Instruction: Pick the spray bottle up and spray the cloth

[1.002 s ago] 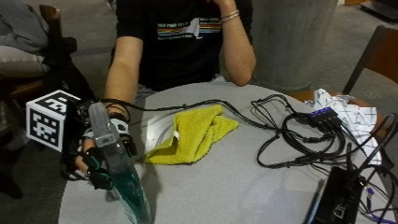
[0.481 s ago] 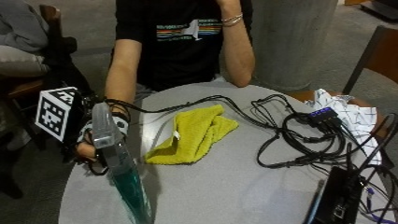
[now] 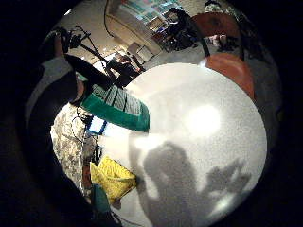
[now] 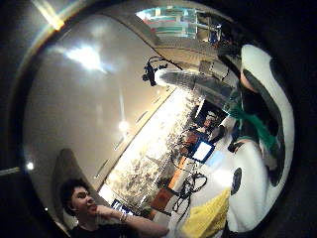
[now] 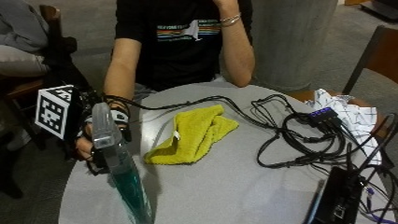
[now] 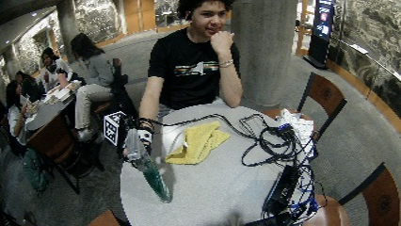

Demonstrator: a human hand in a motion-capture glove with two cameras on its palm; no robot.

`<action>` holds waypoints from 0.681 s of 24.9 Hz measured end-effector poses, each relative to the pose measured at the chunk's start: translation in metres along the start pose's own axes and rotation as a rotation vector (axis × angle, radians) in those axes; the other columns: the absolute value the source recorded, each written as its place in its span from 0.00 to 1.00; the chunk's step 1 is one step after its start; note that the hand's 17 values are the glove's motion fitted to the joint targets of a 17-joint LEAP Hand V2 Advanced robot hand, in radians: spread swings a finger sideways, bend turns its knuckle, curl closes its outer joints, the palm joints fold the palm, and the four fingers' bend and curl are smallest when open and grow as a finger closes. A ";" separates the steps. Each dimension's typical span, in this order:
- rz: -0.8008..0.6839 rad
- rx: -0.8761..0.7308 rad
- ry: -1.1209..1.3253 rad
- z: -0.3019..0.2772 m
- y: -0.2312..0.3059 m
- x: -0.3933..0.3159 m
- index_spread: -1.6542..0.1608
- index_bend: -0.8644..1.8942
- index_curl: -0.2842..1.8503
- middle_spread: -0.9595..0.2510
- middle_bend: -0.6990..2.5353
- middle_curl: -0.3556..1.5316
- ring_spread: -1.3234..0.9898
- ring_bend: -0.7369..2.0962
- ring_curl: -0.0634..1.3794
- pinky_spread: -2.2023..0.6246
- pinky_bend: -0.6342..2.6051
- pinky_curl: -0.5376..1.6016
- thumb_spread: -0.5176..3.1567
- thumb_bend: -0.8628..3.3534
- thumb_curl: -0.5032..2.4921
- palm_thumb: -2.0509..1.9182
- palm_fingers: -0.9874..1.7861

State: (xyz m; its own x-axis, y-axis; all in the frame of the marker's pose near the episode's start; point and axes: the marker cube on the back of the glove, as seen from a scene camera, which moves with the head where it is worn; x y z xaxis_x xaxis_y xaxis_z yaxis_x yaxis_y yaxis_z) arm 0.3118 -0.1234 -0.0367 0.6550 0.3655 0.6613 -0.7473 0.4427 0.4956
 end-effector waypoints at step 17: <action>0.104 -0.250 0.077 0.018 -0.021 -0.003 0.72 0.34 0.25 0.85 0.29 0.42 0.61 0.37 0.28 0.88 0.39 0.43 0.36 0.19 0.32 0.73 0.44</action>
State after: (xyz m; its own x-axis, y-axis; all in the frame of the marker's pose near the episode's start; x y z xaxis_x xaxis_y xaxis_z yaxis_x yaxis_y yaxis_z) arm 0.3233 -0.1481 -0.0389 0.5899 0.4762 0.6521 -0.7664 0.5844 0.2665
